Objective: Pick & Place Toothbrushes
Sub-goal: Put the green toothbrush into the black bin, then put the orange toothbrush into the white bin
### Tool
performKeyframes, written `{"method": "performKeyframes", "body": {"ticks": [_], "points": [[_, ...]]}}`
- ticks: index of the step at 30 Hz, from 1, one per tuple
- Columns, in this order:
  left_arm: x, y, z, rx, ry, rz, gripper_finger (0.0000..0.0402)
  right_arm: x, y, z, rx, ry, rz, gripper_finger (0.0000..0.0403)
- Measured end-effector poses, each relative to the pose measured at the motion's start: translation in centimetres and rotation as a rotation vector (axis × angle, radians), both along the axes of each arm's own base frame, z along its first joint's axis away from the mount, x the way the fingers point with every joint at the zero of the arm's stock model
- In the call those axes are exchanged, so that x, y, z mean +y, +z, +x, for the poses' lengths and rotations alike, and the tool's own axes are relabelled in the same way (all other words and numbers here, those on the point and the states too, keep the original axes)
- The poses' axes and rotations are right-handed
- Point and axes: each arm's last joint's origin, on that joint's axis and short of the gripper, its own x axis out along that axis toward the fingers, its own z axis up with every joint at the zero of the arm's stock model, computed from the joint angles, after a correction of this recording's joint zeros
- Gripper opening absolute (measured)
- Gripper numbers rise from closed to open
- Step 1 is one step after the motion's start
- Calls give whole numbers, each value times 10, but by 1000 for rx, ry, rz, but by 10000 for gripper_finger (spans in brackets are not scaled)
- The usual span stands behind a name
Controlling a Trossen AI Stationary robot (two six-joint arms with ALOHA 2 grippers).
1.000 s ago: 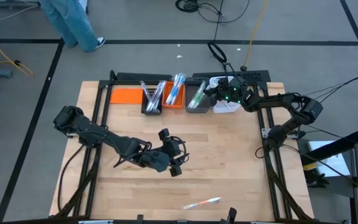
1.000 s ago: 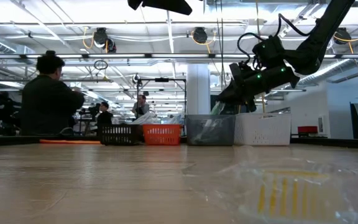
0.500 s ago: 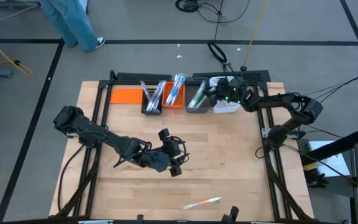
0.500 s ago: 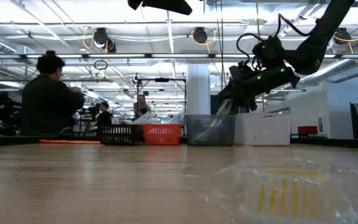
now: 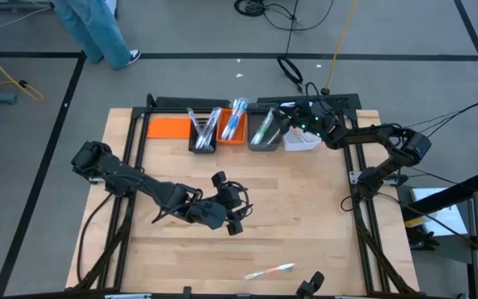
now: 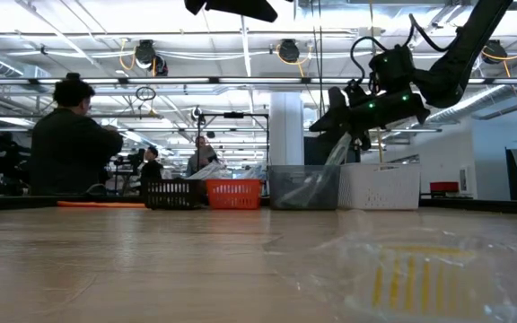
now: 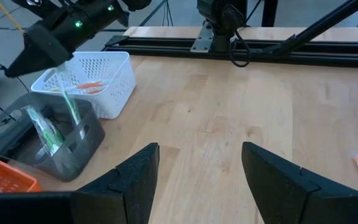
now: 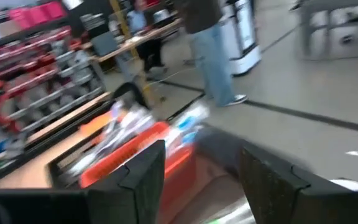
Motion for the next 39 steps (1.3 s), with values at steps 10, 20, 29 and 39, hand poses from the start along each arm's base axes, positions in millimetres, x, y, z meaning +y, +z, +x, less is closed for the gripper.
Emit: {"method": "performKeyframes", "body": {"ticks": [10, 20, 29, 39], "points": [[3, 1, 2, -6, -1, 14, 232, 5, 0, 5, -4, -33, 4, 190], [15, 2, 6, -11, 29, 18, 232, 5, 14, 15, -32, 14, -61, 249], [19, 2, 7, -3, 31, 35, 232, -2, 32, 21, -64, -35, -125, 288], [18, 0, 7, 12, 17, 27, 232, -1, 17, 20, 63, -32, -37, 283]]}}
